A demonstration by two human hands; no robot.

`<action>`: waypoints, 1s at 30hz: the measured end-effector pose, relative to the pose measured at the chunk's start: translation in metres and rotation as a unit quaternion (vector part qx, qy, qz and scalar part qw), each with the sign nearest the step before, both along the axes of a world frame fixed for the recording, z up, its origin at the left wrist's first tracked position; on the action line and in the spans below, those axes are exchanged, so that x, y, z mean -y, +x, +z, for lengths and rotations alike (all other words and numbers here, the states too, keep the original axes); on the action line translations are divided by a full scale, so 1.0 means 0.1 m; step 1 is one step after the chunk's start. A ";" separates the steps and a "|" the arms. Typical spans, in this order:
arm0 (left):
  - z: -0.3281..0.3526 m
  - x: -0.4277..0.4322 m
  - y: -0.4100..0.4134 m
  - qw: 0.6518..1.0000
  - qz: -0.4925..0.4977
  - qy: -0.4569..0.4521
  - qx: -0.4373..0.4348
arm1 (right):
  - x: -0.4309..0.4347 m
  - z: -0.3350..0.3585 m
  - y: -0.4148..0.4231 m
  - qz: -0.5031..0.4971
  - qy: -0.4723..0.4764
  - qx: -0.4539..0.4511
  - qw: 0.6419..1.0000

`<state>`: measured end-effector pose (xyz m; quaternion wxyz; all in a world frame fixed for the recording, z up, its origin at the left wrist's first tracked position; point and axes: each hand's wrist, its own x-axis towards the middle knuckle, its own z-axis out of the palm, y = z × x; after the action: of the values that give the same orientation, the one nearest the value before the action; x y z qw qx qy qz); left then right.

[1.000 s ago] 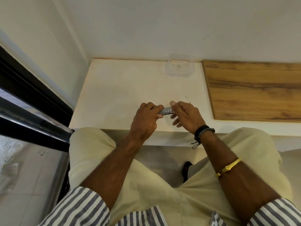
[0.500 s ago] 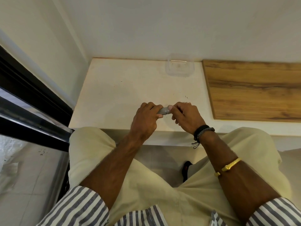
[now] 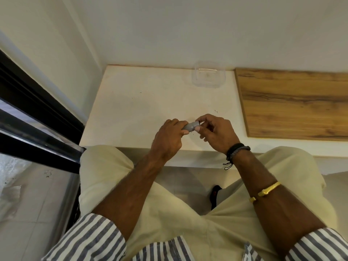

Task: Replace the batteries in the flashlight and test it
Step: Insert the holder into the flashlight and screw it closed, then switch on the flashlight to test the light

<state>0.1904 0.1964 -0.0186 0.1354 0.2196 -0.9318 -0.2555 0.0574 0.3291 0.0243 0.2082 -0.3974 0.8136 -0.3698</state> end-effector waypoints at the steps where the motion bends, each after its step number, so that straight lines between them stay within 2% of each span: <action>1: 0.01 0.00 0.00 1.000 -0.002 -0.003 0.000 | 0.00 -0.01 0.00 0.000 0.007 -0.009 1.000; 5: 0.08 0.01 0.00 0.999 -0.006 -0.024 -0.024 | 0.02 -0.03 0.01 -0.003 -0.002 -0.033 0.999; 7: 0.10 0.01 0.00 0.999 -0.001 -0.034 -0.033 | 0.04 -0.06 0.04 -0.024 -0.032 -0.016 0.999; 10: 0.12 0.01 0.01 0.997 0.010 -0.035 -0.062 | 0.09 -0.11 0.15 -0.093 -0.106 0.120 0.983; 13: 0.12 -0.03 0.02 0.995 0.016 -0.025 -0.099 | 0.17 -0.18 0.27 -0.154 -0.174 0.287 0.930; 16: 0.11 -0.04 0.02 0.990 0.037 0.028 -0.131 | 0.23 -0.24 0.33 -0.201 -0.221 0.403 0.865; 17: 0.11 -0.05 0.02 0.986 0.053 0.058 -0.146 | 0.25 -0.26 0.33 -0.218 -0.240 0.447 0.834; 19: 0.13 -0.07 0.00 0.969 0.100 0.158 -0.162 | 0.26 -0.28 0.32 -0.256 -0.282 0.545 0.747; 20: 0.16 -0.07 -0.02 0.949 0.120 0.244 -0.161 | 0.26 -0.29 0.29 -0.272 -0.299 0.586 0.702; 21: 0.19 -0.07 -0.04 0.913 0.133 0.350 -0.161 | 0.25 -0.29 0.26 -0.286 -0.311 0.620 0.661; 23: 0.22 -0.03 -0.07 0.816 0.150 0.531 -0.176 | 0.23 -0.27 0.20 -0.307 -0.333 0.666 0.593; 24: 0.22 0.00 -0.07 0.772 0.159 0.586 -0.187 | 0.21 -0.26 0.17 -0.311 -0.346 0.680 0.567; 27: 0.24 0.04 -0.05 0.687 0.174 0.671 -0.219 | 0.16 -0.24 0.11 -0.293 -0.396 0.702 0.515; 30: 0.26 0.04 -0.03 0.640 0.173 0.709 -0.240 | 0.14 -0.20 0.06 -0.253 -0.431 0.719 0.483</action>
<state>0.1873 0.1927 0.0070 0.1985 0.3364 -0.3443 -0.8538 0.0629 0.3155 0.0044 0.4206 0.1901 0.1851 -0.8676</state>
